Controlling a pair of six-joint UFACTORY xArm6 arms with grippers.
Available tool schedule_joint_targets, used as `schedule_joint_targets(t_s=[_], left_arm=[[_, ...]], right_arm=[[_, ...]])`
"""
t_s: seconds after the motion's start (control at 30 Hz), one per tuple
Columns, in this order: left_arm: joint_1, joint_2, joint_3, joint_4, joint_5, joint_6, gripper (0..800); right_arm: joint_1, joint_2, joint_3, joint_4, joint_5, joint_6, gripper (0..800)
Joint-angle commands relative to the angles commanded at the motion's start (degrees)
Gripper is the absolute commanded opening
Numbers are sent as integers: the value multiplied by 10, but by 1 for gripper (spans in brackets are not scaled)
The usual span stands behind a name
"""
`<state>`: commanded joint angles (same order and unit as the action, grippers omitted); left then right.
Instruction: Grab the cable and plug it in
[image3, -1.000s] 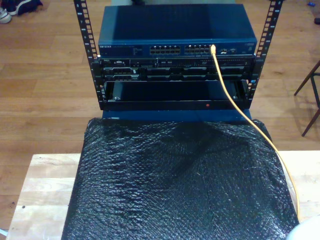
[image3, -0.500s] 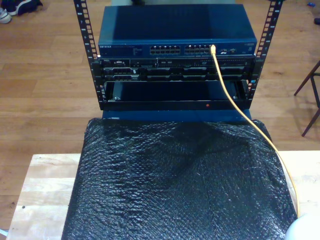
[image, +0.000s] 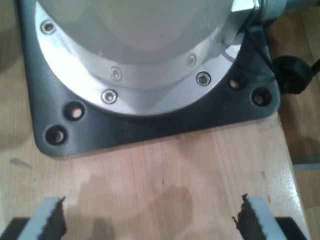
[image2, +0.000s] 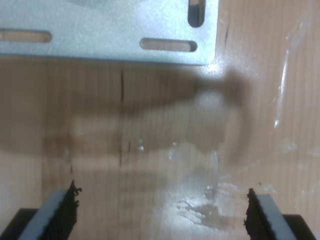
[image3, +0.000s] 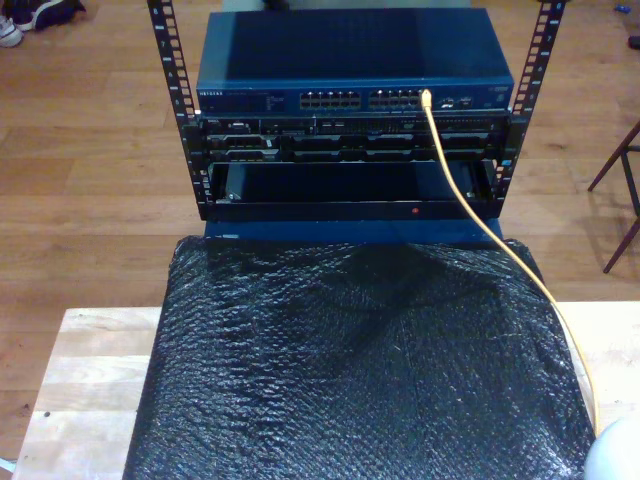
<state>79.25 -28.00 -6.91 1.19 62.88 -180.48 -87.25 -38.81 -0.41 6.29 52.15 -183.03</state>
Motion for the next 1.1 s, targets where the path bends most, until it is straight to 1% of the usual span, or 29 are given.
schedule_joint_targets(t_s=[1.1], left_arm=[[0,0,0,0,0,0,800]], right_arm=[[-5,-6,11,-1,-19,-8,799]])
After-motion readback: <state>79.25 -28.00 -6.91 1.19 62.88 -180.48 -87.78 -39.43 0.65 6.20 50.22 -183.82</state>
